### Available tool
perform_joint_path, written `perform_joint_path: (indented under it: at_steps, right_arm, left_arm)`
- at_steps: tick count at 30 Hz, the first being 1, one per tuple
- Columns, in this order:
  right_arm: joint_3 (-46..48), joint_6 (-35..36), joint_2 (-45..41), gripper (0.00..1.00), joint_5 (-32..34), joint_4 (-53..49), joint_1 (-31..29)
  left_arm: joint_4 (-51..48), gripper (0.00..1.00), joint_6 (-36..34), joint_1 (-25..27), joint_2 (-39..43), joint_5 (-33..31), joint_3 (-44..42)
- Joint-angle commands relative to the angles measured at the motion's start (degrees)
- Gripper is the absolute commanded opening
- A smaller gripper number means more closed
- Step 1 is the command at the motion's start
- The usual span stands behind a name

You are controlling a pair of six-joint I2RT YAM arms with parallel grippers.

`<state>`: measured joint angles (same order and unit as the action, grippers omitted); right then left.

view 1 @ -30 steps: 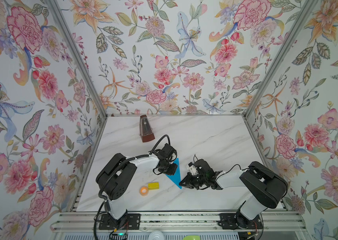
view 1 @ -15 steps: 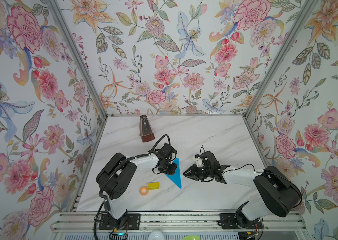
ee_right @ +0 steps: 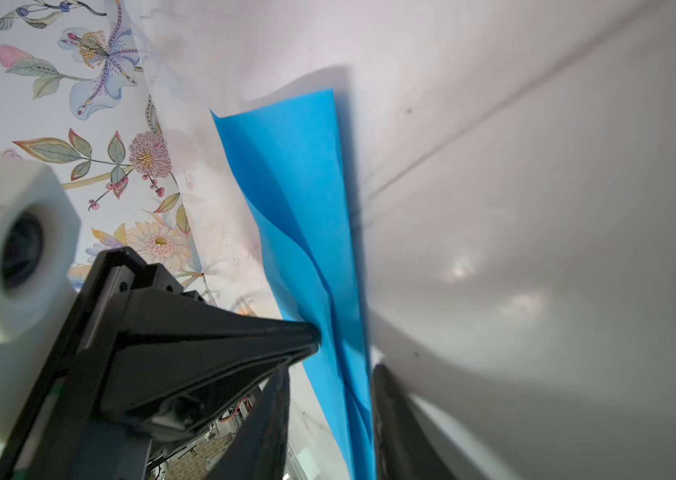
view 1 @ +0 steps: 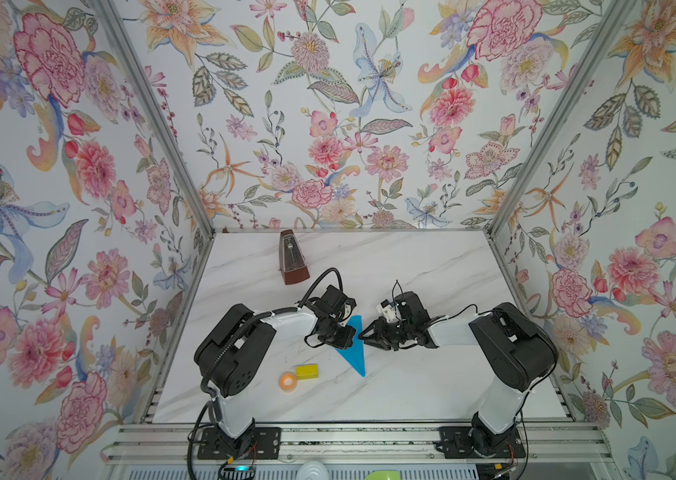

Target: Fold a paper plane with a square sheet of paper (fold left side to right side)

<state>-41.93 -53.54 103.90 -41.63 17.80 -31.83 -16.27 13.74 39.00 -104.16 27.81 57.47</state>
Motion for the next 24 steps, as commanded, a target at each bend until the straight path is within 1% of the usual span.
perform_joint_path:
  at_steps: [1,9,11,12,13,14,16,17,21,24]
  right_arm:
    - [-0.6,-0.4,2.2,0.33,-1.4,1.8,0.1]
    - [-0.3,-0.8,2.4,0.21,-1.4,2.5,0.0]
    - [0.1,-0.8,2.0,0.20,-1.3,2.4,0.0]
    - [0.0,-0.4,1.8,0.21,-1.2,1.5,0.0]
    - [-0.4,0.5,1.4,0.24,-0.4,-0.6,0.0]
    - [-0.7,2.1,0.5,0.27,1.4,-3.2,0.0]
    - [-1.3,4.3,-0.7,0.31,4.1,-6.3,0.0]
    - [-1.6,5.0,-0.9,0.32,4.6,-7.2,1.7]
    - [-3.9,6.8,0.9,0.35,4.6,-9.1,2.8]
    - [-5.4,7.7,2.7,0.37,4.3,-8.5,3.1]
  left_arm:
    - [-2.8,0.00,-0.6,0.6,-3.1,-1.9,-2.5]
    - [-1.8,0.00,0.2,0.5,-2.1,-0.8,-2.5]
    - [-2.0,0.00,0.3,0.6,-1.7,-1.1,-2.7]
    - [-2.2,0.00,0.3,0.6,-1.5,-1.2,-2.8]
    - [-2.4,0.00,0.2,0.6,-1.4,-1.4,-2.8]
    - [-2.5,0.00,0.2,0.6,-1.2,-1.4,-2.9]
    - [-2.4,0.00,0.1,0.6,-1.0,-1.1,-3.1]
    - [-2.3,0.00,-0.1,0.6,-1.0,-0.7,-3.2]
    - [-2.6,0.00,-0.9,0.6,-1.4,-0.3,-3.2]
    - [-2.6,0.00,-1.2,0.6,-1.4,-0.1,-3.2]
